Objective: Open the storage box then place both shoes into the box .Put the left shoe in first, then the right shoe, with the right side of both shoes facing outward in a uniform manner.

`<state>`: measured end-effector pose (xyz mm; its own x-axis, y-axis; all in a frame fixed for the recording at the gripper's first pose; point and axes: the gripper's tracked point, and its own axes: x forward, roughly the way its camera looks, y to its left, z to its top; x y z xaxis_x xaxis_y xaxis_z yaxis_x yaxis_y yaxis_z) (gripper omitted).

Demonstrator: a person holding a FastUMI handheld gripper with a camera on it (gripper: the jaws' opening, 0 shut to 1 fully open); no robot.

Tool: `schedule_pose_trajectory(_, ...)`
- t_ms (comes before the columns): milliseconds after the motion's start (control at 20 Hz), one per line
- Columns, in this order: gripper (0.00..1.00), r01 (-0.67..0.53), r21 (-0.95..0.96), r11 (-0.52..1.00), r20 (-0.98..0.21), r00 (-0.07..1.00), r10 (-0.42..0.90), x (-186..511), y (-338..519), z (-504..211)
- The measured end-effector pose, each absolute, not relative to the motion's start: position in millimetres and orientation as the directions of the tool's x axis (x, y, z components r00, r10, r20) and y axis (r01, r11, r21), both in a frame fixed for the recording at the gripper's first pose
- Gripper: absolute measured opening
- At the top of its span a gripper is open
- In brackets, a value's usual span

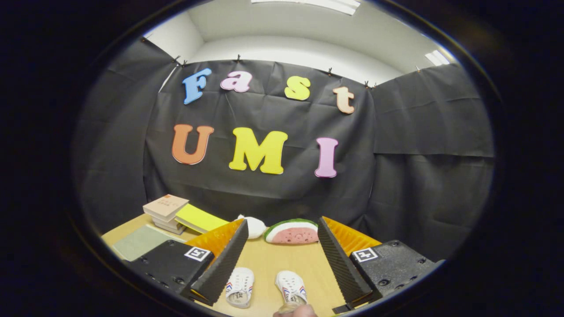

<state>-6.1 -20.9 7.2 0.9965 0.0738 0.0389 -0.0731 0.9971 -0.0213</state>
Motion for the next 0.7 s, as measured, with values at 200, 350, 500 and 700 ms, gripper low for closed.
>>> schedule_pose_trajectory(200, 1.00, -0.127, -0.042, 0.991, 0.025, 0.991, 0.128, -6, -18, 3)
schedule_pose_trajectory(350, 1.00, -0.172, -0.060, 0.983, 0.016, 0.985, 0.173, -10, -15, -1)
schedule_pose_trajectory(500, 1.00, -0.251, -0.036, 0.967, -0.001, 0.968, 0.251, -15, -6, -2)
schedule_pose_trajectory(700, 1.00, -0.377, 0.027, 0.926, -0.072, 0.923, 0.378, -23, 11, -31)
